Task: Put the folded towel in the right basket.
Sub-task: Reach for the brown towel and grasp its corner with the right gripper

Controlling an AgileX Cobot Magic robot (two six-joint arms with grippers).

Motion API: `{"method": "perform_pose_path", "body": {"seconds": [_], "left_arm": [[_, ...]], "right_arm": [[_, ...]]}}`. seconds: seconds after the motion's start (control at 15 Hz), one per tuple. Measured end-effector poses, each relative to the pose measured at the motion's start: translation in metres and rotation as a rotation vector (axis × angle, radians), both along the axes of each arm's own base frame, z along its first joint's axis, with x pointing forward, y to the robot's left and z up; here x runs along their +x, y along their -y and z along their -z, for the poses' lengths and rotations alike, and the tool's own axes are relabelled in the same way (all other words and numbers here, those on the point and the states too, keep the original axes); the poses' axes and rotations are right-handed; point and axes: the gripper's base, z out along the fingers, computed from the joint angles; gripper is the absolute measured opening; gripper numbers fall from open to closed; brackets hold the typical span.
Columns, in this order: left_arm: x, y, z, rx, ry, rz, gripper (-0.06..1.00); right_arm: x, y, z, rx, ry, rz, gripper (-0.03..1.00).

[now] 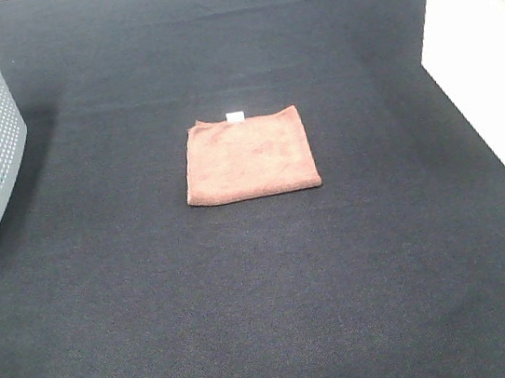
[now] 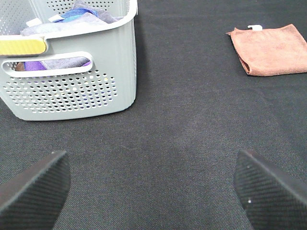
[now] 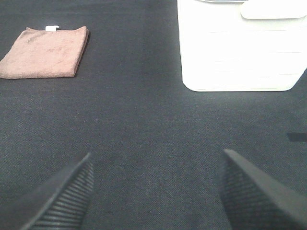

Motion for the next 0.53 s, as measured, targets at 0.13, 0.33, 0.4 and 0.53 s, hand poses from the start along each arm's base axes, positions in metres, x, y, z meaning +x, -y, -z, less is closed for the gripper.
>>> {"method": "perform_pose_path", "body": {"seconds": [0.13,0.33,0.4,0.53], "left_arm": [[0.0,0.0,0.0,0.0,0.0,0.0,0.88],[0.0,0.0,0.0,0.0,0.0,0.0,0.88],[0.0,0.0,0.0,0.0,0.0,0.0,0.88],[0.0,0.0,0.0,0.0,0.0,0.0,0.88]], "right_arm": [[0.0,0.0,0.0,0.0,0.0,0.0,0.69],[0.0,0.0,0.0,0.0,0.0,0.0,0.69],[0.0,0.0,0.0,0.0,0.0,0.0,0.69],[0.0,0.0,0.0,0.0,0.0,0.0,0.69]]}}
